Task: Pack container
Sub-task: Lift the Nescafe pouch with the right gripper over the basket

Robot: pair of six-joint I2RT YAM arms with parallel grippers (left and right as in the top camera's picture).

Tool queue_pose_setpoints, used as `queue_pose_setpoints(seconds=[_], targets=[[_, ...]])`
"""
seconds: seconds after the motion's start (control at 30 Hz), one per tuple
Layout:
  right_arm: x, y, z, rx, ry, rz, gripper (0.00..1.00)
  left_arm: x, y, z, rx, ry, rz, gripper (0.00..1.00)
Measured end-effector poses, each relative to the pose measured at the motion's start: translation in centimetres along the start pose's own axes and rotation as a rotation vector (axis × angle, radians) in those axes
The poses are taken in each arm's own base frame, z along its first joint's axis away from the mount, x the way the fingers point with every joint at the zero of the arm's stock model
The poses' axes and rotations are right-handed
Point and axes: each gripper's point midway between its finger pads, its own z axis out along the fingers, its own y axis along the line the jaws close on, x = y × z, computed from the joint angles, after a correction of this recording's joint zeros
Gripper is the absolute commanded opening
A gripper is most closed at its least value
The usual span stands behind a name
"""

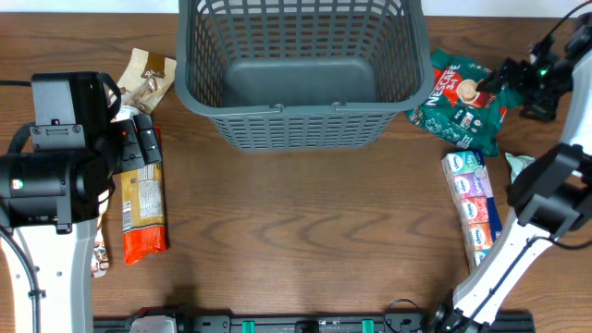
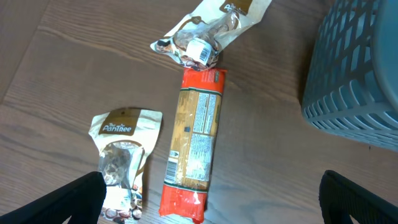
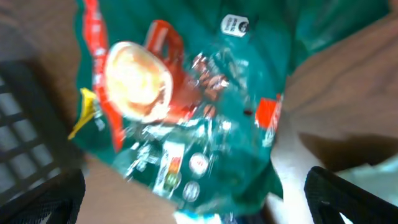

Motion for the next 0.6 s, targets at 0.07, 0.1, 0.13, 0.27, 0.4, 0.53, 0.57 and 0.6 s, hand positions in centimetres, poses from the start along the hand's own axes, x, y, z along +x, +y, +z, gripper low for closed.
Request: queue_pose_setpoints(seconds=[0.07, 0.1, 0.13, 0.27, 0.4, 0.53, 0.57, 0.6], targets=[[-0.3, -0.4, 1.4, -0.005, 0.015, -0.001, 0.99, 0.0, 0.0, 0.0, 0.0, 0.0, 0.0, 0.99], [-0.4, -0.5, 2.1, -0.008, 0.02, -0.002, 0.99, 0.0, 0.0, 0.0, 0.0, 0.0, 0.0, 0.99], [-0.5, -0.6, 2.7, -0.014, 0.025, -0.004, 0.99, 0.0, 0.0, 0.0, 0.0, 0.0, 0.0, 0.99], [-0.9, -1.1, 5.2, -0.03, 0.046, -0.008, 0.99, 0.0, 0.0, 0.0, 0.0, 0.0, 0.0, 0.99], [-1.2, -1.2, 7.6, -0.067, 0.059, -0.015, 0.99, 0.0, 0.0, 0.0, 0.0, 0.0, 0.0, 0.99], [-1.8, -0.7, 8.6, -0.115, 0.046, -0.036, 0.74, 0.0, 0.0, 0.0, 0.0, 0.0, 0.0, 0.99], [-2.0, -0.5, 8.8, -0.127, 0.039, -0.041, 0.61, 0.0, 0.0, 0.0, 0.0, 0.0, 0.0, 0.99], [-2.2, -0.3, 9.1, -0.139, 0.035, -0.045, 0.47, 0.0, 0.0, 0.0, 0.0, 0.0, 0.0, 0.99]])
